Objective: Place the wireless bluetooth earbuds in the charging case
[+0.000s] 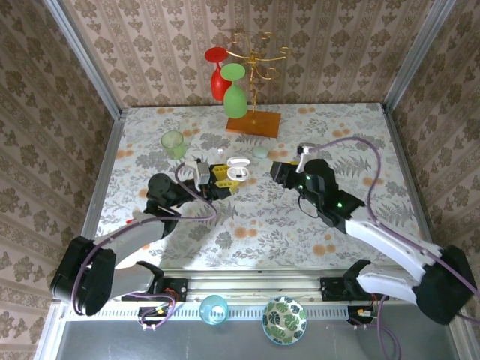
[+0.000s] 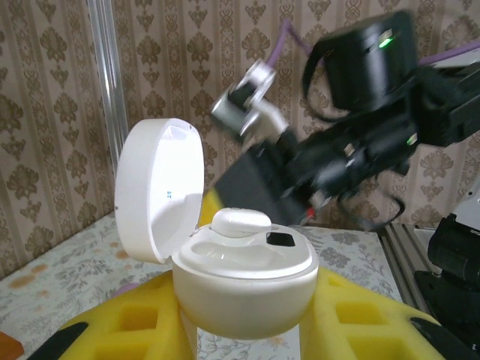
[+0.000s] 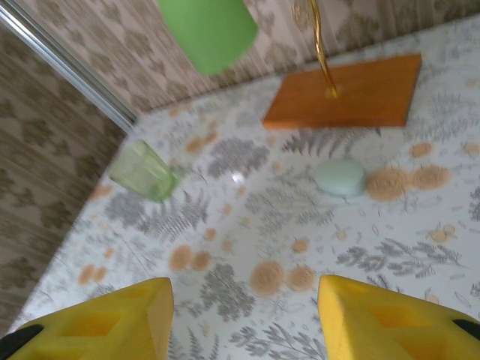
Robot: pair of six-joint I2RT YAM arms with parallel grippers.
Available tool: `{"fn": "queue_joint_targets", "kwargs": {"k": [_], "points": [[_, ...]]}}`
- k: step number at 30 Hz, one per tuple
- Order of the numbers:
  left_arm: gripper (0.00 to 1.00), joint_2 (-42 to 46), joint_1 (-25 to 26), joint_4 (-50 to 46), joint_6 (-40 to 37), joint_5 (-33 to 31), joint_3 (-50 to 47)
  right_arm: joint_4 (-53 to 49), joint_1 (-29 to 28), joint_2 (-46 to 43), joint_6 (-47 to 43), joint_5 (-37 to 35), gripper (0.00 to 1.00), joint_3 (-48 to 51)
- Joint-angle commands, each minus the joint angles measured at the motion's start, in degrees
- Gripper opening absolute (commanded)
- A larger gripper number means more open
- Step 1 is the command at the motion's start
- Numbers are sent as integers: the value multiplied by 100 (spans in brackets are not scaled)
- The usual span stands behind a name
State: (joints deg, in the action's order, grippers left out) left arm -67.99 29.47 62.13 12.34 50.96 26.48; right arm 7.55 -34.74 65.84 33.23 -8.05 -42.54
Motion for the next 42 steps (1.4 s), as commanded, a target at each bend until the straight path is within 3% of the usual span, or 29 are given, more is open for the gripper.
{"fn": "queue_joint_targets", "kwargs": {"k": [1,12,22,27,34,42], "points": [[26,338,-29,-71,-155,-161,-68,243,11,932,-145,120,54,-636],[26,1305,-22,-1064,-518,-561,-167,-823,-120,4692,-42,9,56,-3983],[26,1548,-25,-1339,-687,-650,-191,-2811,-138,7470,349,-396,54,-7857],[26,1601,-29,-1353,-705,-654,-189,-3457,-164,8446,166,-671,53,-9307],[26,1620,-29,-1325,-680,-643,-179,-4014,-178,9503,42,-537,52,-11011],[26,1669,-29,-1285,-680,-659,-200,-4024,-200,9579,148,-366,52,-11068]]}}
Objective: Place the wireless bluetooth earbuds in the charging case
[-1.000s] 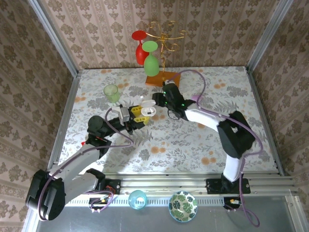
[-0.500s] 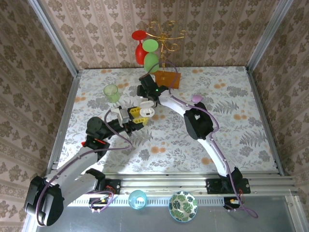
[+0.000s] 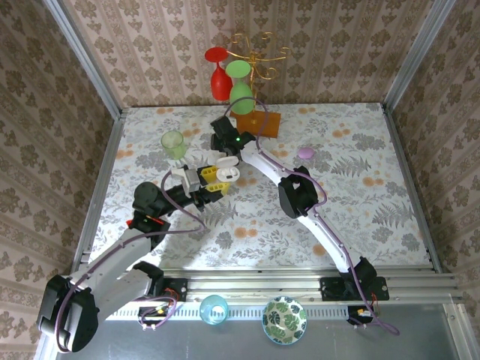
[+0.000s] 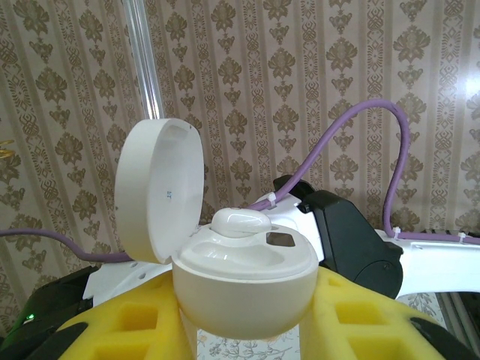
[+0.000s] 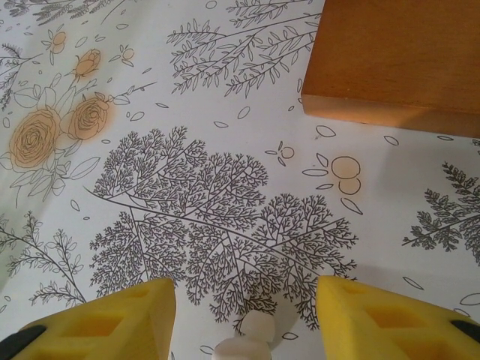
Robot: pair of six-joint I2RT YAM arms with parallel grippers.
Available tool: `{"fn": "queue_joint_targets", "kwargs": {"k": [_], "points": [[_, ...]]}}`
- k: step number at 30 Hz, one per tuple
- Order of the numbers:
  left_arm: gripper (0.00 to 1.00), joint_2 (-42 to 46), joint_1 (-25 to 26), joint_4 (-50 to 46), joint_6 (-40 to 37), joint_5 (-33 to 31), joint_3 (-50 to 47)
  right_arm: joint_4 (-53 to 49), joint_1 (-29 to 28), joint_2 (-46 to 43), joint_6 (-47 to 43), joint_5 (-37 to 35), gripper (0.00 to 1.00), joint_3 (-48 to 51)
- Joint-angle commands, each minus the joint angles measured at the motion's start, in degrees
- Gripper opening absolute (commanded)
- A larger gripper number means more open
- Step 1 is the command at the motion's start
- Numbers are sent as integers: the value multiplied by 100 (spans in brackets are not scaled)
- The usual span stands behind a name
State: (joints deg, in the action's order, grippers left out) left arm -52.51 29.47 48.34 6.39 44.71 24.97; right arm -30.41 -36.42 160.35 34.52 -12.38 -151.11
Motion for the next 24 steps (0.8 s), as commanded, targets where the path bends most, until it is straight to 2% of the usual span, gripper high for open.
{"fn": "queue_joint_targets", "kwargs": {"k": [1,4,11,18,24], "points": [[26,127,-38,111,-86,-45,-62,-212,-36,119,9,80,51,-214],[26,152,-45,121,-86,-50,-71,-184,-36,127,-23,113,46,-211],[26,193,-62,115,-81,-70,-76,-279,-67,140,83,386,46,-208],[26,217,-91,158,-71,-68,-107,-294,-75,147,156,508,37,-197],[26,236,-108,216,-40,-80,-122,-380,-80,163,195,595,37,-195]]}}
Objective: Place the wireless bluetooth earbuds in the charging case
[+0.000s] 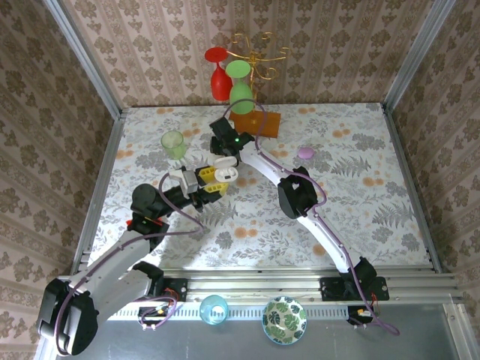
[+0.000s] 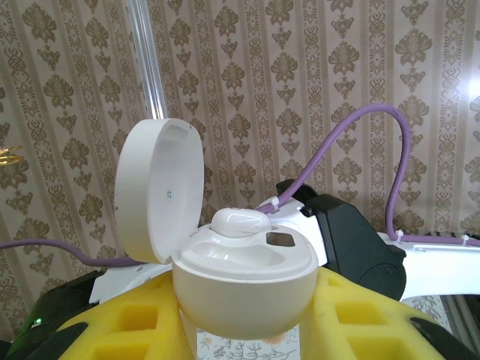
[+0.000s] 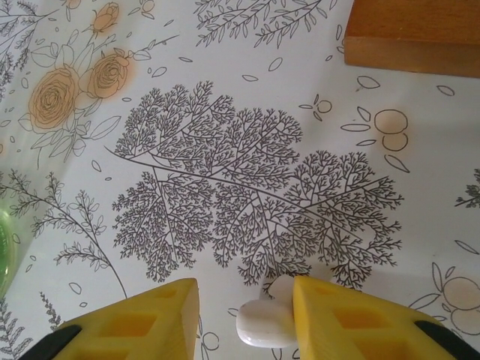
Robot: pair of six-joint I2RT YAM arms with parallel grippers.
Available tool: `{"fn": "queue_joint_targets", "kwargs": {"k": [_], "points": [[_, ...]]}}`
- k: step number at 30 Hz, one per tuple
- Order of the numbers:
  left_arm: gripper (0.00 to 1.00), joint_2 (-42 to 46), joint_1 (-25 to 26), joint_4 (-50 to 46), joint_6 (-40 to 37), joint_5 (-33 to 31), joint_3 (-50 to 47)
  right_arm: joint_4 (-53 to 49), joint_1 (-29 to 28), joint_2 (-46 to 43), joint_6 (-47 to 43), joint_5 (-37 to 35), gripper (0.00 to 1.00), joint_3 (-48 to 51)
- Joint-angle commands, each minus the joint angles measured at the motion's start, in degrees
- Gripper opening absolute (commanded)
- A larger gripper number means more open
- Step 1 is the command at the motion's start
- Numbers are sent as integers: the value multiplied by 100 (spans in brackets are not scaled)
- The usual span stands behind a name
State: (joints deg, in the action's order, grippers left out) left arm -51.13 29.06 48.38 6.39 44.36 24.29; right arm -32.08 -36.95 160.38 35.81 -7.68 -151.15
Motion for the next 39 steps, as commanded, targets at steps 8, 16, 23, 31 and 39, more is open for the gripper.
{"fn": "queue_joint_targets", "kwargs": {"k": [8,16,23,31,39], "points": [[26,107,-110,260,-24,-74,-83,-515,-132,103,-186,115,29,-180],[26,100,-120,268,-23,-97,-100,-388,-302,-328,-704,-286,26,256],[26,82,-115,268,-19,-106,-100,-92,-349,-400,-801,-634,32,286],[26,78,-124,266,-31,-112,-101,96,-432,-511,-1056,-1191,37,278],[26,78,-122,295,-24,-120,-109,280,-352,-404,-1006,-1127,42,220]]}}
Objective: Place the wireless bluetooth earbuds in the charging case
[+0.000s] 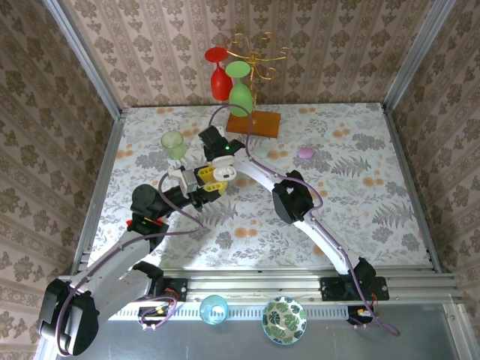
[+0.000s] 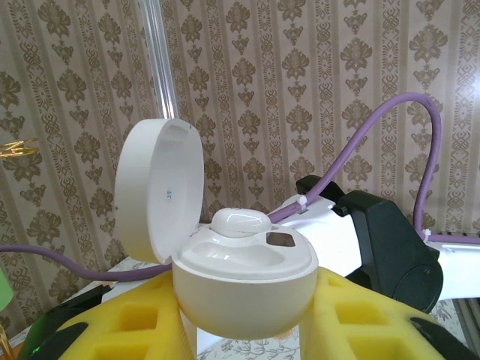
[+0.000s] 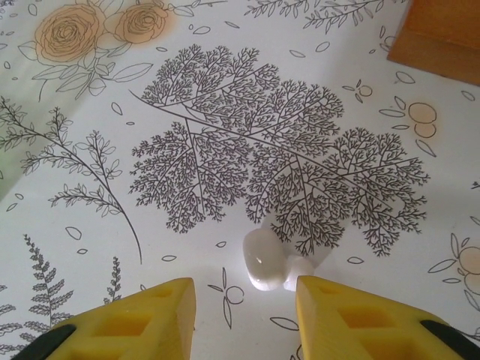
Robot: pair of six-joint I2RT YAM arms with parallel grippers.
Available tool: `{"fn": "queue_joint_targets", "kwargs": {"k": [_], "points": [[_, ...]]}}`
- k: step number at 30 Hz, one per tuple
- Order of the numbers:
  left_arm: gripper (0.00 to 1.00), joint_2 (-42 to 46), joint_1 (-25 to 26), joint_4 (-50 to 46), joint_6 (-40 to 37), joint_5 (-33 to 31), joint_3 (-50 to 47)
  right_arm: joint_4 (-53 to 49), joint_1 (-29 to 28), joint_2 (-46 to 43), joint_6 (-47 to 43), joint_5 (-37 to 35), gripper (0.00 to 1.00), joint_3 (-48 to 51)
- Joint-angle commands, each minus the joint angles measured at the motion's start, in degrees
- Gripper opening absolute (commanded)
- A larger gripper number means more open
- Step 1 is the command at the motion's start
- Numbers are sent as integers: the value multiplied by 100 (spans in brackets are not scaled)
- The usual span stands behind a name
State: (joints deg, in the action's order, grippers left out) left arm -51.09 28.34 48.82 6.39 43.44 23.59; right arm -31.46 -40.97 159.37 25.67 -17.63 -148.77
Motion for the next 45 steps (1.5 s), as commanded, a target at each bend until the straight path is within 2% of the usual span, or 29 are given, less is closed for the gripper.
{"fn": "queue_joint_targets", "kwargs": {"k": [1,12,29,32,42,45], "points": [[26,74,-50,260,-15,-27,-39,213,74,-249,93,-48,43,-87],[26,77,-58,300,18,-23,-46,539,291,248,827,755,60,-415],[26,82,-106,418,90,-6,-66,745,406,551,1444,1501,58,-548],[26,84,-123,453,113,-2,-72,674,406,552,1474,1519,50,-555],[26,82,-182,602,196,-2,-107,205,371,516,1322,1814,47,-567],[26,92,-188,642,233,2,-107,24,379,507,1291,1840,40,-576]]}}
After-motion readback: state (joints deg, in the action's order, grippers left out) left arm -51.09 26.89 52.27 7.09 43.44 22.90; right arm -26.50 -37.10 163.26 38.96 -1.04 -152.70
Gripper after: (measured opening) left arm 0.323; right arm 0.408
